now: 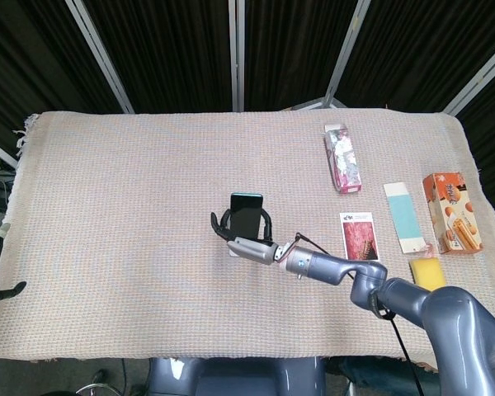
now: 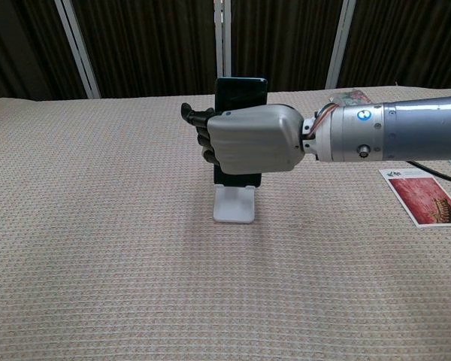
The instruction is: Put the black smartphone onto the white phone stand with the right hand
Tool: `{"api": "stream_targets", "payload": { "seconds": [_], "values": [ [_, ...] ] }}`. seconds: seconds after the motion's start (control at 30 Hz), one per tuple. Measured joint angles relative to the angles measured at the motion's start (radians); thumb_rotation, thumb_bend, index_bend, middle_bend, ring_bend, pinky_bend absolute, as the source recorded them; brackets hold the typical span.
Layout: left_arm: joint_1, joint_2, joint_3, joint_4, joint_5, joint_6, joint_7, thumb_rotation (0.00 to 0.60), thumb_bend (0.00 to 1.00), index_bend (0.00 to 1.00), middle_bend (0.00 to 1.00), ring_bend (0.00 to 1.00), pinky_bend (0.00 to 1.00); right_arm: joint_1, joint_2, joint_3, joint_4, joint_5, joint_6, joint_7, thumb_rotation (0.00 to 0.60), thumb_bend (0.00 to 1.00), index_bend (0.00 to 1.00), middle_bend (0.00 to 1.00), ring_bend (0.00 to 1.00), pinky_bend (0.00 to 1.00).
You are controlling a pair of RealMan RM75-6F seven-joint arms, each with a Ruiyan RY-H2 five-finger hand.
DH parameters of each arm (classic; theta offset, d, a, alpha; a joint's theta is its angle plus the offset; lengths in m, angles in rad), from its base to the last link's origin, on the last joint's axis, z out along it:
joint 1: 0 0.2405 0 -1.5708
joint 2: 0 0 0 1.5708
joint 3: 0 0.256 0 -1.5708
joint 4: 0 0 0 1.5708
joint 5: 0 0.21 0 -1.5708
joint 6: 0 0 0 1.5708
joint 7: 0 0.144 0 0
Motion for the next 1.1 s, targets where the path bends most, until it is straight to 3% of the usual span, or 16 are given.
{"api": "stream_targets", "payload": {
  "seconds": [0.13, 0.3, 0.8, 1.1],
  "values": [
    [0.0, -0.001, 0.001, 0.0, 0.001, 0.002, 0.003, 0.6, 0.0, 0.0, 0.0, 0.0, 0.0, -0.006, -0.002, -0.008, 0.006, 0.005, 0.008, 0.006, 0.6, 0.11, 0.21, 0.2, 0.18, 0.06],
    [0.0, -0.002, 0.003, -0.001, 0.001, 0.001, 0.005, 0.6, 0.0, 0.0, 0.0, 0.0, 0.0, -0.013, -0.003, -0.008, 0.005, 0.011, 0.02, 0.006, 0.6, 0.11, 0.12, 0.14, 0.13, 0.03],
    [0.001, 0.003, 0.009, -0.01, 0.015, 0.004, -0.001, 0.6, 0.0, 0.0, 0.0, 0.0, 0.0, -0.058, 0.037, -0.007, -0.043, 0.033, 0.103, 0.02, 0.6, 0.11, 0.11, 0.14, 0.13, 0.05],
    [0.007, 0.012, 0.018, -0.027, 0.052, 0.025, -0.015, 0.6, 0.0, 0.0, 0.0, 0.0, 0.0, -0.206, 0.164, -0.003, -0.151, 0.069, 0.373, 0.146, 0.6, 0.11, 0.11, 0.14, 0.13, 0.05]
  ]
}}
